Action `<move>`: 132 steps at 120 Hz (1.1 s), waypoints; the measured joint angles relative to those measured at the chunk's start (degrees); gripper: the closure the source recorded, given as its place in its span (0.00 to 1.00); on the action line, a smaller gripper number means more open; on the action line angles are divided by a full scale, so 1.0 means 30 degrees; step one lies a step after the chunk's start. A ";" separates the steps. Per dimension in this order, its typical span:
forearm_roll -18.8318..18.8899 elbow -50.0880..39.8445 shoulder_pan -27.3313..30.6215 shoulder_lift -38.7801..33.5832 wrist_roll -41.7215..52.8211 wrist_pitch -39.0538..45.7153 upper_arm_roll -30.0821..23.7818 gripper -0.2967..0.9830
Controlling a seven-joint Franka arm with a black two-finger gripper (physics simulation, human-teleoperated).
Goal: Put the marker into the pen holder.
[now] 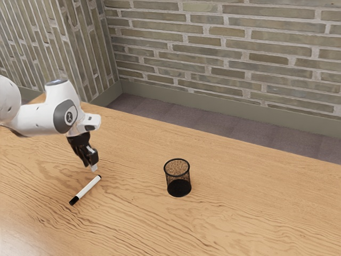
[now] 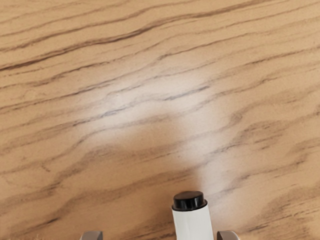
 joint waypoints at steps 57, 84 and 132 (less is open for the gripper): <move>-0.1745 -0.0526 -0.0084 0.1201 -0.0801 0.0325 0.0000 0.60; -0.1753 -0.0517 -0.0107 0.1230 -0.1030 0.0359 -0.0024 0.76; -0.0963 0.1016 -0.1241 -0.3293 -0.1333 -0.0746 -0.2811 0.84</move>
